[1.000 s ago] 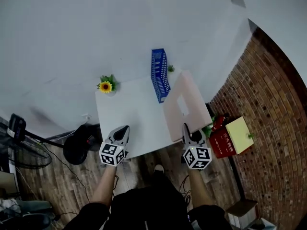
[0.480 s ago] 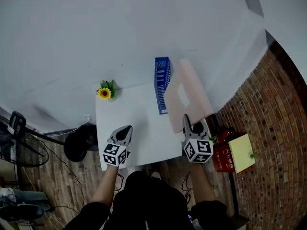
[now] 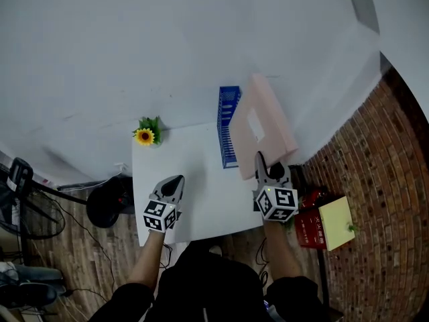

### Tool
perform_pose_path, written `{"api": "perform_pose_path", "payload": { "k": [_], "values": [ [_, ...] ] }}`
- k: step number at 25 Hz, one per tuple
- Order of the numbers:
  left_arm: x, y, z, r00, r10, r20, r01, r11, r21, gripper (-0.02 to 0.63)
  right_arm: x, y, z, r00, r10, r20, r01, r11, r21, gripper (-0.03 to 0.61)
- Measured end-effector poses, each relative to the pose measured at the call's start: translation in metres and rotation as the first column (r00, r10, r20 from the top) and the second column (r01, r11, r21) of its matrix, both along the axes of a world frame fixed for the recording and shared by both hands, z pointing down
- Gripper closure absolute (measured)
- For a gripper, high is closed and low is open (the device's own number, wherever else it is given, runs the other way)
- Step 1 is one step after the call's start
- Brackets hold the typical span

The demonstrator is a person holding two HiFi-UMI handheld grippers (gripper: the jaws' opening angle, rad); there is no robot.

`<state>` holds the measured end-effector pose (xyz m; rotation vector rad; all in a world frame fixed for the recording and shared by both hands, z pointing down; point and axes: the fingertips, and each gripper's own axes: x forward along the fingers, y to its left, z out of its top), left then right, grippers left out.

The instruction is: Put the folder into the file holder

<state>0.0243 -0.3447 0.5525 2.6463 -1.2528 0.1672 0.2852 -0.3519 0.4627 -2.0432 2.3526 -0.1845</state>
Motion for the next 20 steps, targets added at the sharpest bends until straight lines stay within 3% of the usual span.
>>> {"api": "perform_pose_path", "payload": {
  "k": [20],
  "values": [
    [-0.021,-0.08,0.024,1.0,-0.013,0.003,0.013,0.998,-0.058,0.591,-0.008,-0.1,0.016,0.999,0.042,-0.027,-0.042,0.999,0.009,0.407]
  ]
}}
